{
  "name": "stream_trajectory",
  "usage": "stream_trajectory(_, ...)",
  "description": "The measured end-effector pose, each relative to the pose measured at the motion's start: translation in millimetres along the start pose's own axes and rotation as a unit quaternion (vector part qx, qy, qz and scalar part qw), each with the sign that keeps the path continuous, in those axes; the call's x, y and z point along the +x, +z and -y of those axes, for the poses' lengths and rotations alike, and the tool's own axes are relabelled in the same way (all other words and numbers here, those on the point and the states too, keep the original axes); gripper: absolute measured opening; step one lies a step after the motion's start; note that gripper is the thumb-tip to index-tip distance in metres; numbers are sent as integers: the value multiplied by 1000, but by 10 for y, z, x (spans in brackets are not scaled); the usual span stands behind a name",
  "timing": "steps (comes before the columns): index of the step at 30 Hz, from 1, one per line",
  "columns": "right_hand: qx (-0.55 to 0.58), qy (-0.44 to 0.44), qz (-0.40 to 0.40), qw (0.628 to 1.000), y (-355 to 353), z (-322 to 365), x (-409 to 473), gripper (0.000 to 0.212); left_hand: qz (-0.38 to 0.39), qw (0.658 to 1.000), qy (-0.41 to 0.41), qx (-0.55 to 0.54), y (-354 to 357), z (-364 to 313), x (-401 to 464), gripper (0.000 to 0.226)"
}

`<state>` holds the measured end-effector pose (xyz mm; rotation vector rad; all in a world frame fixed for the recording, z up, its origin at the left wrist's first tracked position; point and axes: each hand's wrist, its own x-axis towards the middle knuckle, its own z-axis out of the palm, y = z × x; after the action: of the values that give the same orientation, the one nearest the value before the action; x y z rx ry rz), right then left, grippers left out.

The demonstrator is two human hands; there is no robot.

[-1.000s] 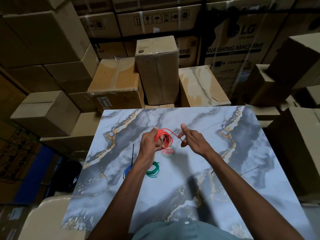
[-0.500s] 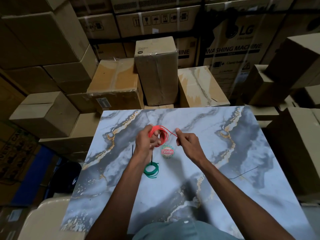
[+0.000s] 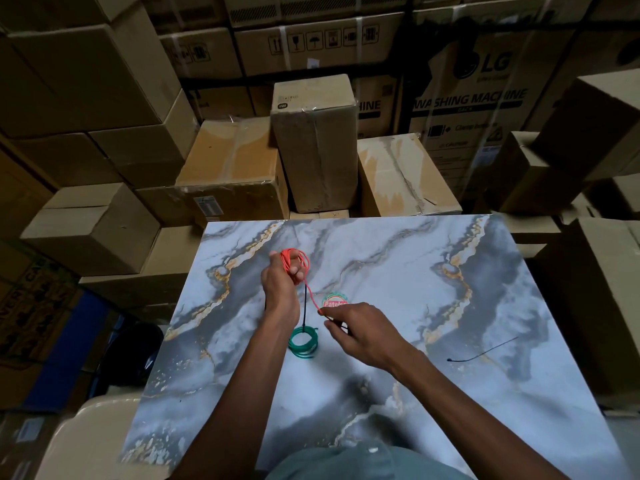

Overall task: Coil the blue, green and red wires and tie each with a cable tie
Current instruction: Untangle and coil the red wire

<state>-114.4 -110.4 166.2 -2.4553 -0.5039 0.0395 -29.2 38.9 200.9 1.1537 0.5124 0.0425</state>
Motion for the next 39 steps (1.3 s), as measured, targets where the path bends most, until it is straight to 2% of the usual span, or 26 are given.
stream_trajectory(4,-32,-40,34,998,-135,147,98,28,28,995,27,92,-27,154,-23,48)
stream_trajectory(7,-19,-49,49,997,-281,195,171,23,82,985,52,144,-90,249,-68,43)
stream_trajectory(12,-18,-72,58,996,-499,121,271,18,167,940,111,275,-172,372,-102,42)
stream_trajectory(17,-50,-108,37,992,-772,-45,388,15,253,917,102,293,-171,360,-224,44)
stream_trajectory(20,-43,-80,9,996,-868,-165,434,21,304,919,39,249,-192,309,-218,42)
stream_trajectory(23,50,-20,-29,998,-882,-217,432,17,334,921,-27,197,-207,244,-209,47)
stream_trajectory(25,126,13,-59,990,-852,-245,414,14,332,923,-39,192,-205,181,-235,49)
stream_trajectory(28,214,67,-99,969,-774,-298,374,14,308,938,-49,154,-194,106,-268,39)
stream_trajectory(32,347,145,-116,919,-520,-326,299,15,248,962,-107,-28,-149,61,-303,34)
stream_trajectory(36,468,186,-60,862,-298,-198,184,17,184,962,-133,-150,-153,34,-270,40)
stream_trajectory(39,476,185,-45,858,-256,-88,177,19,140,959,-155,-190,-148,3,-275,44)
